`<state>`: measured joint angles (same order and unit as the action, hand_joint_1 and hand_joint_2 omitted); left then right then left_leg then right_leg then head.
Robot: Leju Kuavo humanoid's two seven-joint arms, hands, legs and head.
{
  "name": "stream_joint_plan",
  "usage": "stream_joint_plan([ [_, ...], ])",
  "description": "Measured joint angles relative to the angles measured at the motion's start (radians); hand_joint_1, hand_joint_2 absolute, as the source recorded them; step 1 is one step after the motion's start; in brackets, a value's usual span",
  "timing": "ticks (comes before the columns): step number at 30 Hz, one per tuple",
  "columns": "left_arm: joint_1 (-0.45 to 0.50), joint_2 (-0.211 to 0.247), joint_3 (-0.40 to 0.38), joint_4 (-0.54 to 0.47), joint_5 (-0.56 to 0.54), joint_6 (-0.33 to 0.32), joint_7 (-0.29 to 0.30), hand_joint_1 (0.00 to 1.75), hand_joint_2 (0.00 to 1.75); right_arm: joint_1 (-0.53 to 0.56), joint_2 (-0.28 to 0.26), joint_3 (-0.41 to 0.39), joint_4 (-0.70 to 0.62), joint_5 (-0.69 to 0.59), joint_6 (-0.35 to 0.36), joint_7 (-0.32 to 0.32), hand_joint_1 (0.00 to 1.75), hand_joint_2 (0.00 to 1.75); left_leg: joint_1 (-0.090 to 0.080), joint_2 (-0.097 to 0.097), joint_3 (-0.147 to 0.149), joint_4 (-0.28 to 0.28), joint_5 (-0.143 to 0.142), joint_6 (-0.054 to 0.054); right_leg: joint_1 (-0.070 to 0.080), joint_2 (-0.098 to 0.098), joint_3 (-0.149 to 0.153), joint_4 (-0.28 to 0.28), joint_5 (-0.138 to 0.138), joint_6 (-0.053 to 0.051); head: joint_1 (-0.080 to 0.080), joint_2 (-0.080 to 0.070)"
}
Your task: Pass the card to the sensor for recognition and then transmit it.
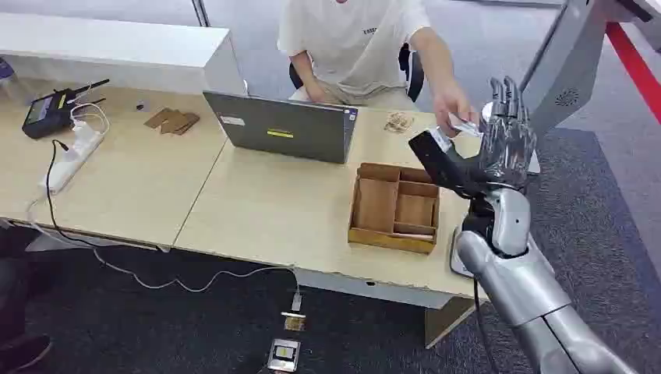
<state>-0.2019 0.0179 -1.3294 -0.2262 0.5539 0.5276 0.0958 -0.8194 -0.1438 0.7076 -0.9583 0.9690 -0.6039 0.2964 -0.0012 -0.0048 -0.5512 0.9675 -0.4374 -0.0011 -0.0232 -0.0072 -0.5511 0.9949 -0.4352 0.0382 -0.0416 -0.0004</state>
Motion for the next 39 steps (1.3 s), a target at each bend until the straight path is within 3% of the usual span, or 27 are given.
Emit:
stream_joint_plan([
  [15,-0.017,0.0,-0.024,0.0,-0.02,-0.035,0.015,0.0,0.0,-0.028,-0.001,0.047,0.177,-0.07,-0.001,-0.003,0.0,1.75,0.0,0.0,0.0,0.0,0.0,0.0,0.0,0.0,-0.001,0.0,0.0,0.0,0.0,0.0],
  [16,-0.018,0.0,-0.025,0.0,-0.02,-0.036,0.015,0.0,0.0,-0.029,-0.001,0.048,0.183,-0.073,-0.003,-0.006,1.69,1.75,0.0,0.0,0.0,0.0,0.0,0.0,0.0,0.0,-0.001,0.0,0.0,0.0,0.0,0.0],
  [17,-0.019,0.0,-0.025,0.0,-0.02,-0.037,0.016,0.0,0.0,-0.03,-0.001,0.049,0.189,-0.077,-0.005,-0.009,1.75,1.75,0.0,0.0,0.0,0.0,0.0,0.0,0.0,0.0,0.0,0.0,0.0,0.0,0.0,0.0],
  [39,-0.027,0.002,-0.042,0.001,-0.031,-0.038,0.014,0.0,0.0,-0.04,-0.003,0.086,0.242,-0.122,-0.06,-0.028,1.75,1.75,0.0,0.001,0.0,0.0,0.0,0.0,0.0,0.0,-0.001,0.0,0.0,0.0,0.0,0.0],
])
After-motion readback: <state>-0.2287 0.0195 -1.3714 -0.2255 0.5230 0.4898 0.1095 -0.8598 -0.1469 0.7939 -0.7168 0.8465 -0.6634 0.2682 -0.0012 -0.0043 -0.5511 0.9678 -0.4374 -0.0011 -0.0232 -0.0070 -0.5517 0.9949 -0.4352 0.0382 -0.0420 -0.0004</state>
